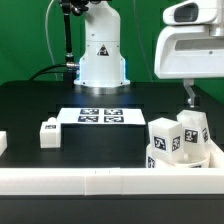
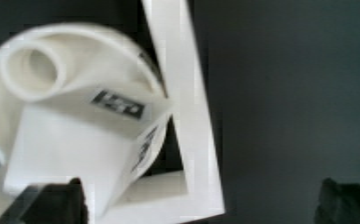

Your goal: Assemble stool

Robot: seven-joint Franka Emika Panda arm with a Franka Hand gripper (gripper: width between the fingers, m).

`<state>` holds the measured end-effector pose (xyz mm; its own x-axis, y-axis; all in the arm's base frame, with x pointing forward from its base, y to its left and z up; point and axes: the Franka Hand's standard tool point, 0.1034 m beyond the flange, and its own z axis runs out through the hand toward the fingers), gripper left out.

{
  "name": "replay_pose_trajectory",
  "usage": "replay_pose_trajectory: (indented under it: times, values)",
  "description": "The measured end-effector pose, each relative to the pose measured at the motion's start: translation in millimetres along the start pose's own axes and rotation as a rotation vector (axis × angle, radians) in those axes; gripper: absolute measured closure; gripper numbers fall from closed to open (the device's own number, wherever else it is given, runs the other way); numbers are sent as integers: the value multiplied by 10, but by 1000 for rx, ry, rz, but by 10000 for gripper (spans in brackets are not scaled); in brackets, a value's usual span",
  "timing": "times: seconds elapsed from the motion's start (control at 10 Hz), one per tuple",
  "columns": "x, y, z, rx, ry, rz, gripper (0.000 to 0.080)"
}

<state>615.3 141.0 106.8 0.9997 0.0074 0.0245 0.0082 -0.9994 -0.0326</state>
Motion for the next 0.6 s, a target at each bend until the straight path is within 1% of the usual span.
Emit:
replay_pose_trajectory:
  times: [0.1, 0.2, 0.4, 0.6]
  values:
    - [1, 14, 0, -7, 0, -79, 151]
    - [-7, 49, 4, -16, -8, -215, 151]
    - [-25, 133, 10, -16, -29, -349, 151]
    - [-21, 168, 13, -18, -29, -432, 151]
